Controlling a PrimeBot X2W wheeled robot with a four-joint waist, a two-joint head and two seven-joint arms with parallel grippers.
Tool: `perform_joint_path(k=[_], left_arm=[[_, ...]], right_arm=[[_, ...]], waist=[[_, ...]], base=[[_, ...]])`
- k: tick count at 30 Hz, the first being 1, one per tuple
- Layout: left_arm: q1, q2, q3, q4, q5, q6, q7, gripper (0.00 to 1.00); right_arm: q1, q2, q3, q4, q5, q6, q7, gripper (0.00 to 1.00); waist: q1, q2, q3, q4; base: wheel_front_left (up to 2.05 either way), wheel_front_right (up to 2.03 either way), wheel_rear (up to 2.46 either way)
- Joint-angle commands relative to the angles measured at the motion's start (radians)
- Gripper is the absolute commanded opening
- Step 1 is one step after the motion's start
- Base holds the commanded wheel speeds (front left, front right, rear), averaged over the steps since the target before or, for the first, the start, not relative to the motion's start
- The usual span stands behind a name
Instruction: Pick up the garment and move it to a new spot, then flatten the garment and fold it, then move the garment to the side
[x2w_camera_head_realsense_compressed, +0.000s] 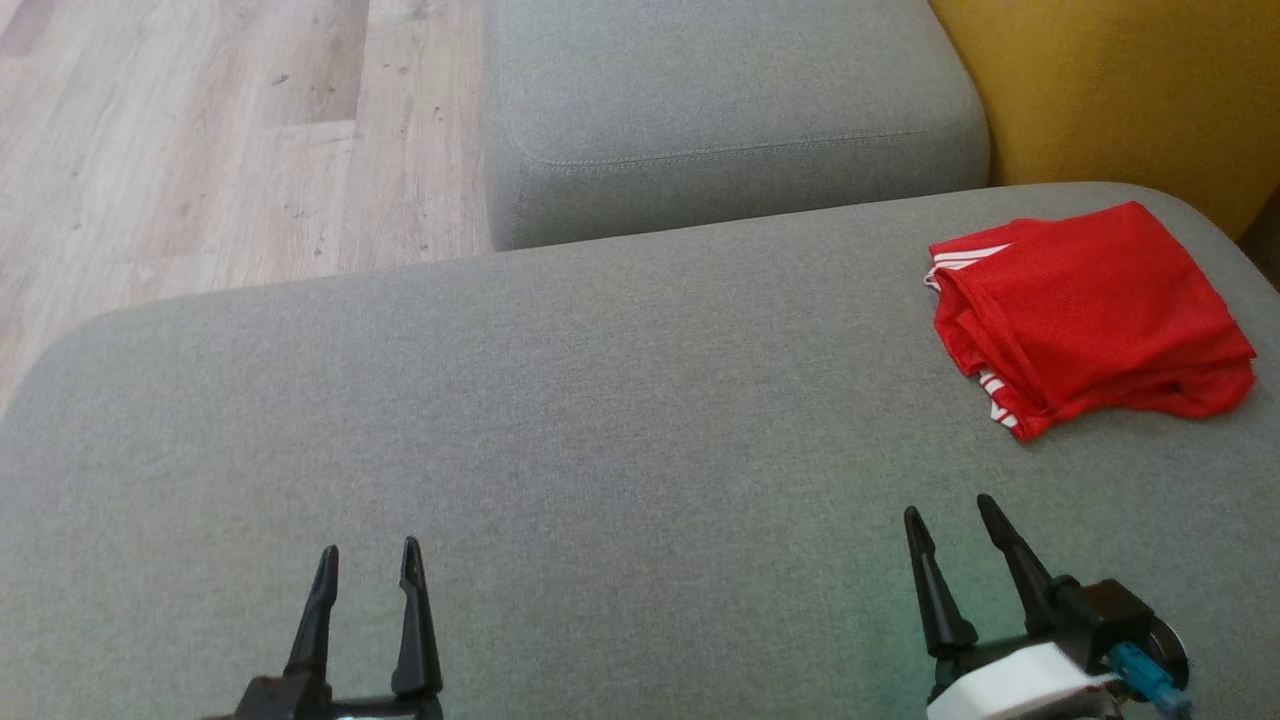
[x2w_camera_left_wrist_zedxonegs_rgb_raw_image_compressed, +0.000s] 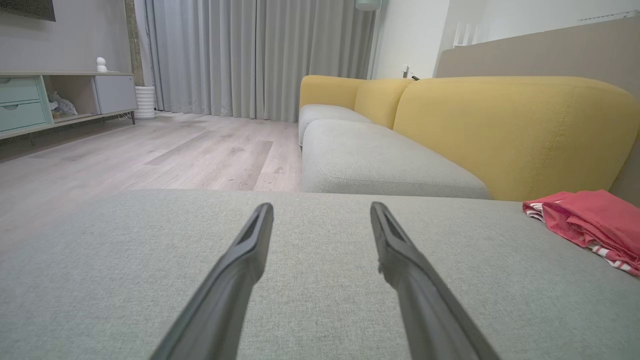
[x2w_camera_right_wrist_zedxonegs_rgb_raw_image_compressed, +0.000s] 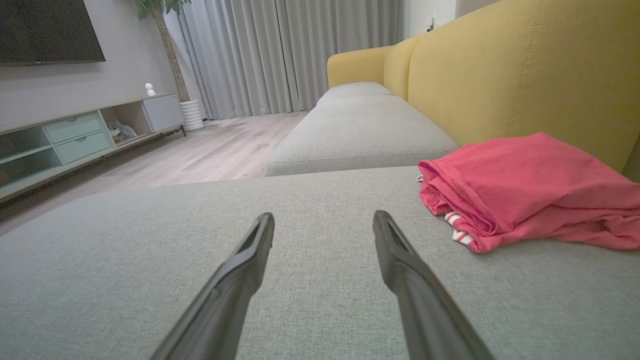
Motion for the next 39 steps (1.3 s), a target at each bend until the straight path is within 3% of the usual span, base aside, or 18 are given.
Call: perform_joint_path(k=[1, 9, 10, 13, 39], left_arm=[[-0.029, -0.003, 0.035, -0.021, 0.012, 0.0, -0.006, 1.0], [-0.031, -0.003, 0.029, 0.019, 0.005, 0.011, -0.006, 1.0], [0.0, 0.0, -0.003, 0.052, -0.001, 0.005, 0.0, 0.0], [0.008, 0.0, -0.007, 0.095, -0.006, 0.005, 0.001, 0.0], [-0.048, 0.005, 0.048, 0.096, -0.3, -0.04, 0.072, 0.0]], right_arm=[[-0.051, 0.001, 0.024, -0.04, -0.008, 0.007, -0.013, 1.0], [-0.067, 0.002, 0.027, -0.059, -0.012, 0.007, -0.013, 1.0], [-0.016, 0.002, 0.003, -0.022, -0.008, 0.0, 0.0, 0.0], [0.004, 0.002, 0.006, 0.018, -0.004, -0.001, 0.002, 0.0], [-0.037, -0.012, -0.028, 0.005, 0.324, 0.001, 0.061, 0.0]], waist=[[0.0, -0.0001, 0.0, 0.001], [0.0, -0.0001, 0.001, 0.003], [0.0, -0.0001, 0.001, 0.003], [0.0, -0.0001, 0.001, 0.003], [0.0, -0.0001, 0.02, 0.013]], base=[[0.0, 0.0, 0.0], [0.0, 0.0, 0.0], [0.0, 0.0, 0.0], [0.0, 0.0, 0.0], [0.0, 0.0, 0.0]])
